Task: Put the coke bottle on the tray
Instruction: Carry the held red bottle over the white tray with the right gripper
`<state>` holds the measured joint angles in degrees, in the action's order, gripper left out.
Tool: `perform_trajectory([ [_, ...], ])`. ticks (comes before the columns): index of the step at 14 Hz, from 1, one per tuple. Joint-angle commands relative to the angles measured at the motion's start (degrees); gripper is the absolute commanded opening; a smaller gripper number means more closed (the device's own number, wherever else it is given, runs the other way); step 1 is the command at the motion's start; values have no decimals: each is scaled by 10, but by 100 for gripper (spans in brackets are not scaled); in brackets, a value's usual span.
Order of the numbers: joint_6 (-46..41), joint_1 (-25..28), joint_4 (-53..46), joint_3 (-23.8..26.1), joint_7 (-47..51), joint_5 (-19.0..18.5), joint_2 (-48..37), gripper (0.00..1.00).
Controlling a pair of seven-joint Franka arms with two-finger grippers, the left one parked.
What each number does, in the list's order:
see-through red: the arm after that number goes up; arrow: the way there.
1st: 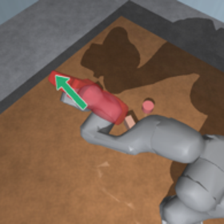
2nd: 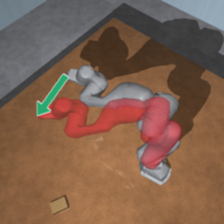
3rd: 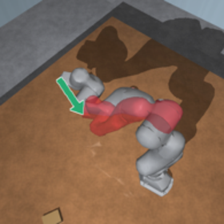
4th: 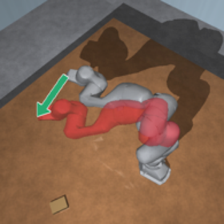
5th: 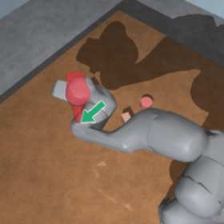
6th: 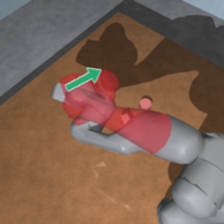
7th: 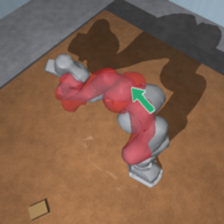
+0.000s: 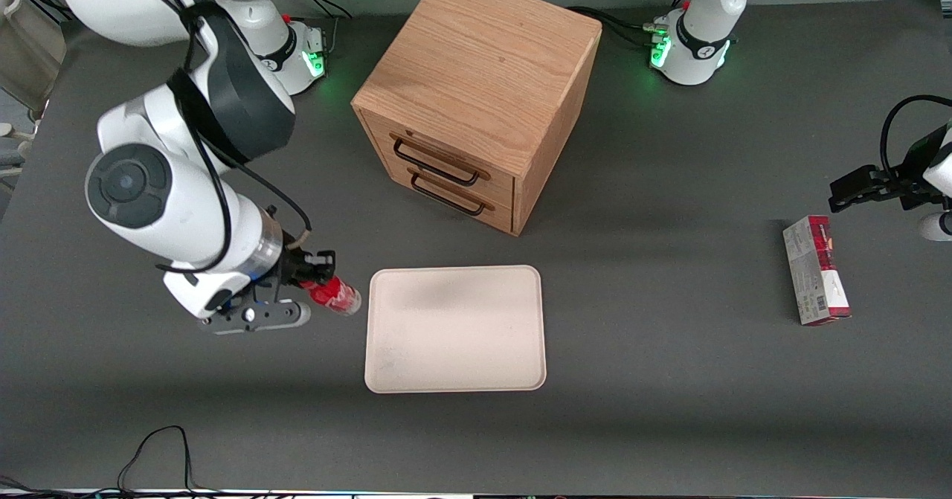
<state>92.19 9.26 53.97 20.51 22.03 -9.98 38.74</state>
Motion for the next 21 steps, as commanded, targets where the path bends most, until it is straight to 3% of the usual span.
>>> perform_trajectory([
  [1, 46, 9, -40, 14, -4, -46, 53, 8],
  [5, 106, 14, -38, 42, -4, -102, 106, 8],
  [8, 145, 19, -28, 42, -4, -124, 130, 11],
  [12, 171, 19, -12, 42, -5, -130, 147, 23],
  [16, 171, 16, 13, 41, -3, -130, 147, 27],
  [17, 171, 16, 17, 41, -2, -130, 147, 33],
  [18, 171, 15, 18, 40, -1, -130, 147, 55],
  [19, 171, 15, 18, 40, 4, -130, 147, 100],
  [21, 171, 9, 18, 39, 7, -126, 143, 100],
])
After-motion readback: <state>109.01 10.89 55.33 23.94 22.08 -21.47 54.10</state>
